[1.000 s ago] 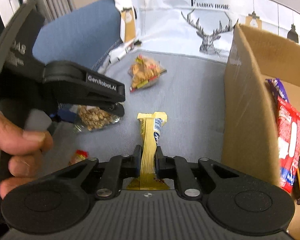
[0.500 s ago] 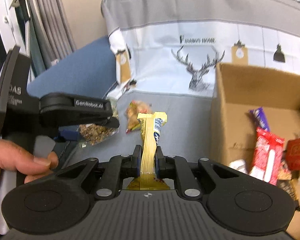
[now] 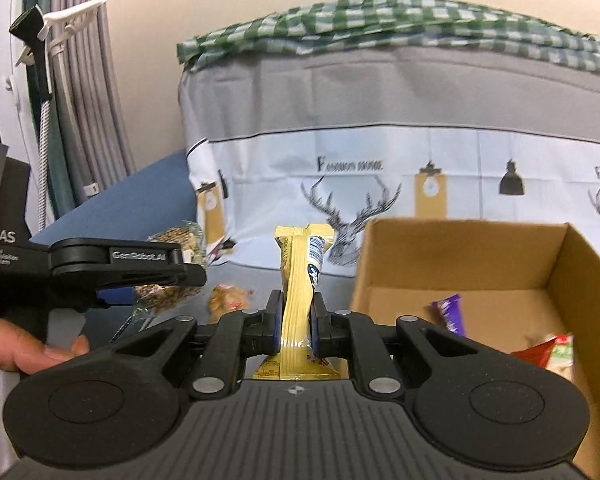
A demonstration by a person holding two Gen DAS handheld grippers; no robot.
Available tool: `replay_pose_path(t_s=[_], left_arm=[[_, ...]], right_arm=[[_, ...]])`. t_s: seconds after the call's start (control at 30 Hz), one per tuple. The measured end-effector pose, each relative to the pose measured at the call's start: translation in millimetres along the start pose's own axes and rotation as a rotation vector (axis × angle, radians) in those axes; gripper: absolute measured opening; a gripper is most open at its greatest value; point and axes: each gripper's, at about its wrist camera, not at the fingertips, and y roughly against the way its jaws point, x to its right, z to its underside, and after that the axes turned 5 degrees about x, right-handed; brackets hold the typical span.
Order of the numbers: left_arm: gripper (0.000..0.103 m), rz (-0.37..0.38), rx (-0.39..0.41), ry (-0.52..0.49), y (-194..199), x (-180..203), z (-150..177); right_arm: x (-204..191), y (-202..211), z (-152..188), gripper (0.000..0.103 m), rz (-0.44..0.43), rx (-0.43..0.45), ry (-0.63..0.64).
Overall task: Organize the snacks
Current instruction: 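Lift and carry the yellow bar and peanut cake over the box, then hold the yellow bar and peanut cake above the box with both tools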
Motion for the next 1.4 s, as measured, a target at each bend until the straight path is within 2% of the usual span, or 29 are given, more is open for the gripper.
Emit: replay_pose_path(t_s=[0.5, 0.83, 1.2, 1.4], left_arm=[[0.08, 0.088, 0.058, -0.084, 2.6, 50.6, 9.8], [0.08, 0.153, 0.076, -0.113, 6.4, 81.2, 20.0], [0.08, 0.266, 0.096, -0.207, 20.4, 125.3, 40.6], [0.08, 0.307, 0.099, -0.264, 26.9, 142.0, 54.5]], right_arm=[[50.2, 11.4, -6.4, 0.013, 0.097, 0.048, -0.044], [91.0, 20.2, -13.8, 0.013, 0.204, 0.085, -0.098], [107.7, 25.6, -14.7, 0.013, 0.275, 0.107, -0.064], [119.5, 27.4, -16.1, 0.013, 0.31, 0.109, -0.092]])
